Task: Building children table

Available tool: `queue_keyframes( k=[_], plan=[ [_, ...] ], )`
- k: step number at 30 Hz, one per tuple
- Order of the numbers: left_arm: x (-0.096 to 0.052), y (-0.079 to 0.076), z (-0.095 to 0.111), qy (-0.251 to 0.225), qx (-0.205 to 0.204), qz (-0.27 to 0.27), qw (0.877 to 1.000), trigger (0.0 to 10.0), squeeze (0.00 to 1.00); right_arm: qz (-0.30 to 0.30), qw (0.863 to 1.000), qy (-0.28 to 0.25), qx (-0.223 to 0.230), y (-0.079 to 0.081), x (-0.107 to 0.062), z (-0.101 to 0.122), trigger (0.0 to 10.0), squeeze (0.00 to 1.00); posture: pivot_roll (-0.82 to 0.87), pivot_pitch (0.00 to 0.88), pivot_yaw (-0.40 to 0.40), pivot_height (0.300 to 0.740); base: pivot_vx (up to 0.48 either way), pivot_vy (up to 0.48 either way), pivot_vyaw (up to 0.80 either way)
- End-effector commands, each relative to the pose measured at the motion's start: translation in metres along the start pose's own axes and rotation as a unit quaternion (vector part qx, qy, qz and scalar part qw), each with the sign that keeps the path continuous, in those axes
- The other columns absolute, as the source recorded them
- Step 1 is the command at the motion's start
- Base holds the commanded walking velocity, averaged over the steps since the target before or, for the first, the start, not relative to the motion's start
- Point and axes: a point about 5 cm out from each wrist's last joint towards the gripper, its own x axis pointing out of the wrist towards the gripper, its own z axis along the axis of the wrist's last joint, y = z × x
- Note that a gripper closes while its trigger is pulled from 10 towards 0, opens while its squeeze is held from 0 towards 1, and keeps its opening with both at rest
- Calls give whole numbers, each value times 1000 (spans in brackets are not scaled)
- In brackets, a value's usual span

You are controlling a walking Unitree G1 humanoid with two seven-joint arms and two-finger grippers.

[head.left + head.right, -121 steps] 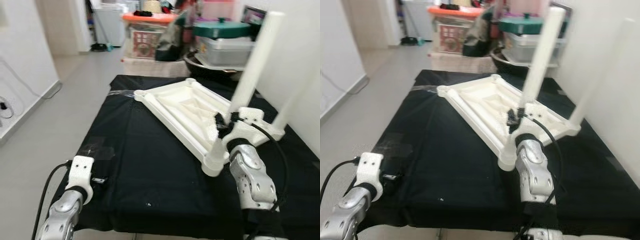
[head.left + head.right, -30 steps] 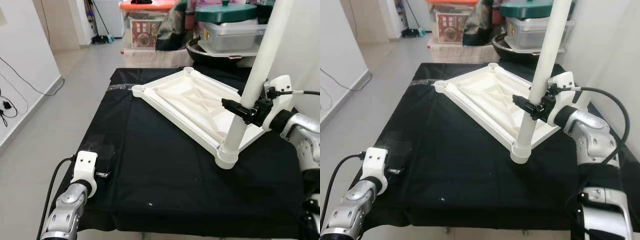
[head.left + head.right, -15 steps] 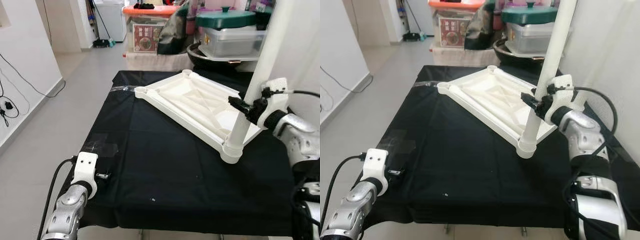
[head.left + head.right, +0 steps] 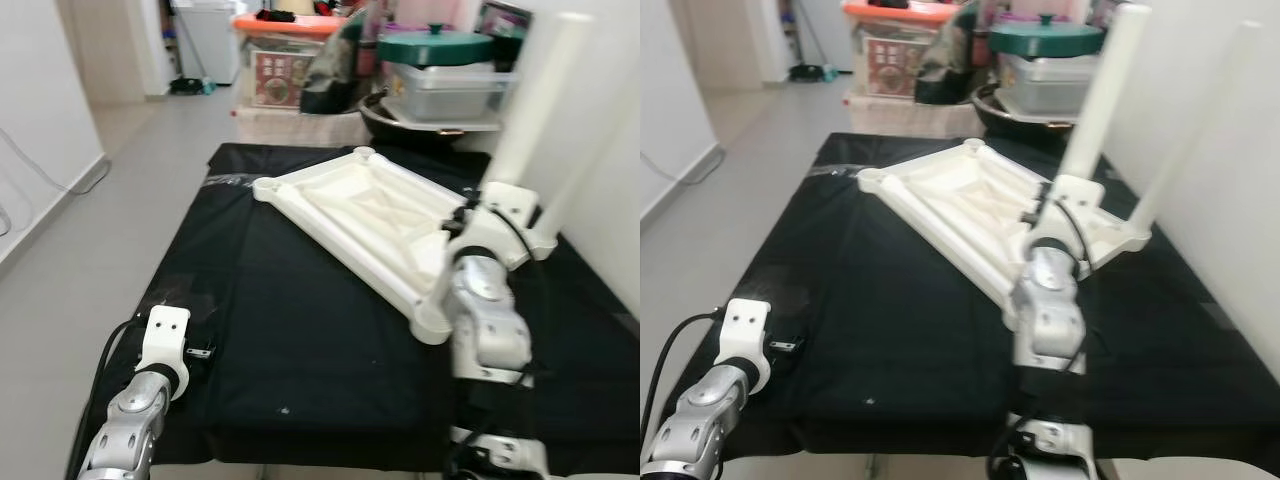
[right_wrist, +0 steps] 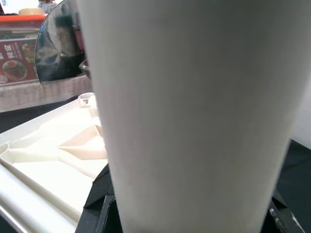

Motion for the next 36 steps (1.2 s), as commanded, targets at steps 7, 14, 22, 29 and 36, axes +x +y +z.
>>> queue_keyframes(
  k=[7,14,22,29,36],
  plan=[
    [1,-6,-7,14,-4,-2,1000,10000,0,71,994,45,71,6,-6,2,10000,1000,35,0,-30,740,0,0,0],
    [0,-7,-9,16,-4,-6,1000,10000,0,158,987,0,17,-8,-6,36,10000,0,30,0,-26,740,0,0,0],
    [2,-6,-8,15,-1,-11,1000,10000,0,432,900,-49,29,-17,-28,55,10000,0,20,0,-11,740,0,0,0],
    [5,-8,-6,13,2,-16,1000,10000,0,580,815,-7,-6,-19,-45,26,10000,0,41,0,-18,740,0,0,0],
    [4,-6,-5,10,5,-15,1000,10000,0,682,730,37,-28,6,-54,-2,6902,0,74,0,-40,740,0,0,0]
  ],
)
